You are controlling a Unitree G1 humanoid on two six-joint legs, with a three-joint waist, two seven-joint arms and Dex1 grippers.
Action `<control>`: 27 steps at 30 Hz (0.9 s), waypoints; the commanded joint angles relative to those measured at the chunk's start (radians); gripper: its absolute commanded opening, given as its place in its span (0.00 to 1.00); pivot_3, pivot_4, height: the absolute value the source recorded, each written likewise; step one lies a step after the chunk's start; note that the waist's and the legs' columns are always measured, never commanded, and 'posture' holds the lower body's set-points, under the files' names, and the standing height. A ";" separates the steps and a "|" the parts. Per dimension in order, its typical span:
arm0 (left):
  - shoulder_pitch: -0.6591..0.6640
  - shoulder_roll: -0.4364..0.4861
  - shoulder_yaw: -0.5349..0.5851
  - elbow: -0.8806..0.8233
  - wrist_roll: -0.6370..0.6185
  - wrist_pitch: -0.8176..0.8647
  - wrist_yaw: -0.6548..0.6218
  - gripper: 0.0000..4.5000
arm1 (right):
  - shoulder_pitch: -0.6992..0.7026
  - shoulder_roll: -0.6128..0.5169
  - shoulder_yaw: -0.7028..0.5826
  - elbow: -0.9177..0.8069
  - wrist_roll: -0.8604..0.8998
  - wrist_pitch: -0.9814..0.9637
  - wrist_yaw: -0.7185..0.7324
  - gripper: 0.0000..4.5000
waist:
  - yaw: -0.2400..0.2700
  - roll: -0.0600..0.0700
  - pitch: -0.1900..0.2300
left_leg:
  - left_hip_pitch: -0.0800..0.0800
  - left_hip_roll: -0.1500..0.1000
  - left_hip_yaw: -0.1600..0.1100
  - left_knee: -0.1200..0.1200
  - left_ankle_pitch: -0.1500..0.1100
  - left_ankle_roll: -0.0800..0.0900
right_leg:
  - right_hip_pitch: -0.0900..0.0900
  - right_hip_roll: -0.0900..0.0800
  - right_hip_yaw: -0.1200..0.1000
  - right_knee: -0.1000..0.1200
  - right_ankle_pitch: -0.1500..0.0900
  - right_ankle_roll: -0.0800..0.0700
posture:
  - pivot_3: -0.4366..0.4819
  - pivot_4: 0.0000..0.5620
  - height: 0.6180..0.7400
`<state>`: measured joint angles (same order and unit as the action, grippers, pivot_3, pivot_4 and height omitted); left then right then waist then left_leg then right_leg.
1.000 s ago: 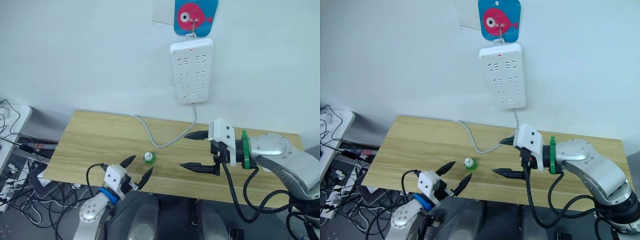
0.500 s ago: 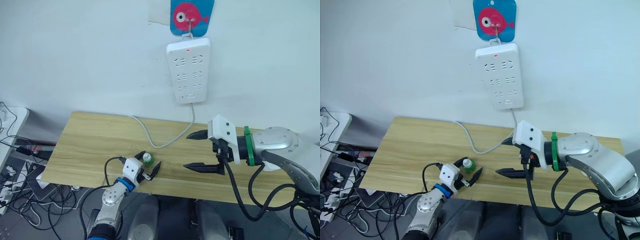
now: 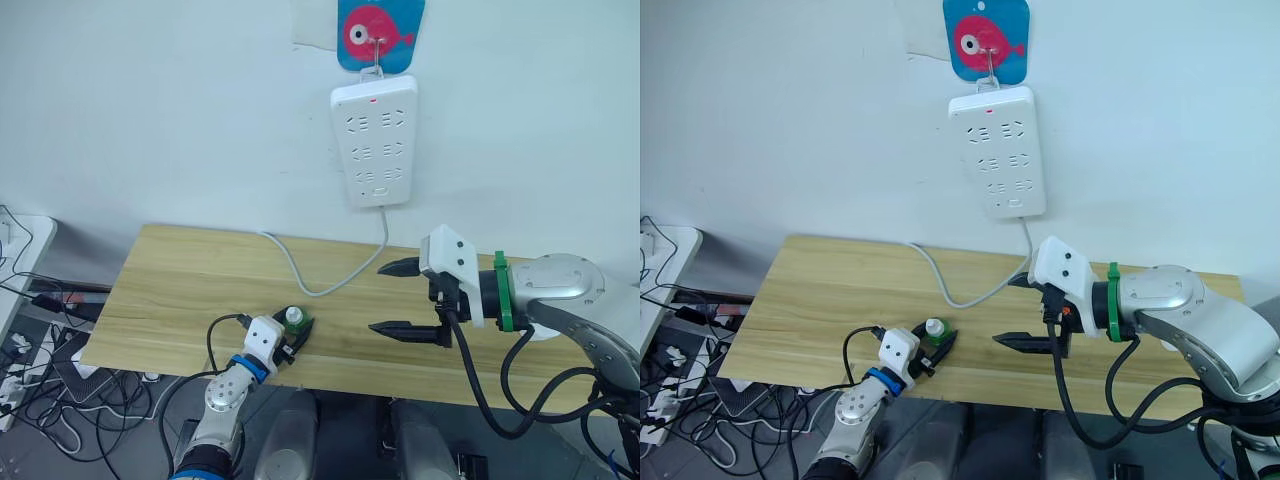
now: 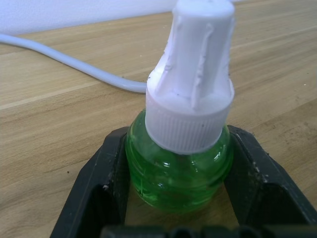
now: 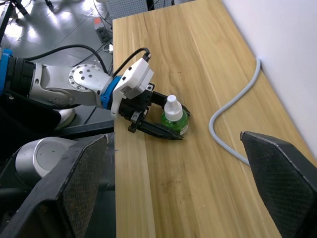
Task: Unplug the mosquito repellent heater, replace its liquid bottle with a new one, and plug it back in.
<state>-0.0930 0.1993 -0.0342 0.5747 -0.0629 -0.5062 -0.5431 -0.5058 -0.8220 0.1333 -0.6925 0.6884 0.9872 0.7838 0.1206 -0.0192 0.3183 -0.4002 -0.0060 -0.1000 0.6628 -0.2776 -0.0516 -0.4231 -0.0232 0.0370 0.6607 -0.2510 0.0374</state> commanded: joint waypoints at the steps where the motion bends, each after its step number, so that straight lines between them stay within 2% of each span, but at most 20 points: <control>1: 0.030 0.037 -0.049 -0.186 -0.043 0.137 -0.099 0.51 | 0.057 0.037 -0.057 -0.007 -0.013 -0.022 -0.068 1.00 | 0.000 0.000 0.000 | 0.000 0.000 0.000 0.000 0.000 0.000 | 0.000 0.000 0.000 0.000 0.000 0.000 | 0.68 0.55 1.00; 6: -0.052 0.148 -0.107 -0.494 -0.181 0.481 -0.290 0.51 | 0.175 0.119 -0.050 -0.025 -0.057 -0.093 -0.141 1.00 | 0.000 0.000 0.000 | -0.001 0.000 -0.002 0.000 0.000 0.000 | 0.000 0.000 -0.002 0.001 0.000 0.000 | 0.70 0.55 1.00; 7: -0.062 0.161 -0.112 -0.521 -0.198 0.521 -0.311 0.51 | 0.181 0.129 -0.045 -0.027 -0.062 -0.100 -0.147 1.00 | -0.004 0.000 0.000 | -0.001 0.000 -0.002 0.000 0.000 0.000 | 0.000 0.001 -0.002 0.002 0.000 0.000 | 0.71 0.55 1.00; 9: -0.167 0.217 -0.132 -0.574 -0.260 0.652 -0.416 0.51 | 0.201 0.184 -0.009 -0.051 -0.070 -0.114 -0.189 1.00 | -0.014 0.000 0.000 | 0.001 0.000 -0.001 0.000 0.000 0.000 | 0.001 0.001 -0.001 0.002 0.000 0.000 | 0.71 0.54 1.00; 12: -0.294 0.270 -0.165 -0.575 -0.303 0.766 -0.543 0.51 | 0.196 0.270 0.043 -0.057 -0.102 -0.117 -0.262 1.00 | -0.026 0.000 0.000 | 0.001 -0.002 -0.002 0.000 0.000 -0.001 | 0.000 0.005 -0.002 0.003 0.000 0.000 | 0.68 0.53 1.00; 18: -0.453 0.239 -0.197 -0.459 -0.294 0.781 -0.644 0.51 | 0.170 0.421 0.085 -0.026 -0.147 -0.097 -0.394 1.00 | -0.066 0.000 0.000 | 0.000 -0.001 -0.002 0.000 0.003 -0.005 | 0.000 0.004 -0.002 0.003 0.000 0.000 | 0.63 0.51 1.00; 25: -0.485 0.213 -0.213 -0.422 -0.278 0.738 -0.704 0.51 | 0.193 0.502 0.089 -0.017 -0.195 -0.098 -0.486 1.00 | -0.097 0.000 0.000 | -0.001 0.000 -0.003 0.000 0.003 -0.006 | -0.002 0.002 -0.002 0.003 0.000 0.000 | 0.61 0.49 1.00; 27: -0.489 0.205 -0.213 -0.416 -0.275 0.730 -0.708 0.51 | 0.218 0.495 0.102 -0.025 -0.208 -0.098 -0.491 0.91 | -0.098 0.000 -0.001 | -0.001 0.000 -0.003 0.000 0.003 -0.006 | -0.002 0.002 -0.002 0.003 0.000 0.000 | 0.61 0.48 1.00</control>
<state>-0.5714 0.4110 -0.2489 0.1700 -0.3322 0.2482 -1.2370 -0.3024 -0.3283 0.2211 -0.6785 0.4892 0.8953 0.2991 0.0227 -0.0193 0.3177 -0.4012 -0.0063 -0.1029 0.6631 -0.2743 -0.0575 -0.4246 -0.0211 0.0352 0.6638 -0.2513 0.0373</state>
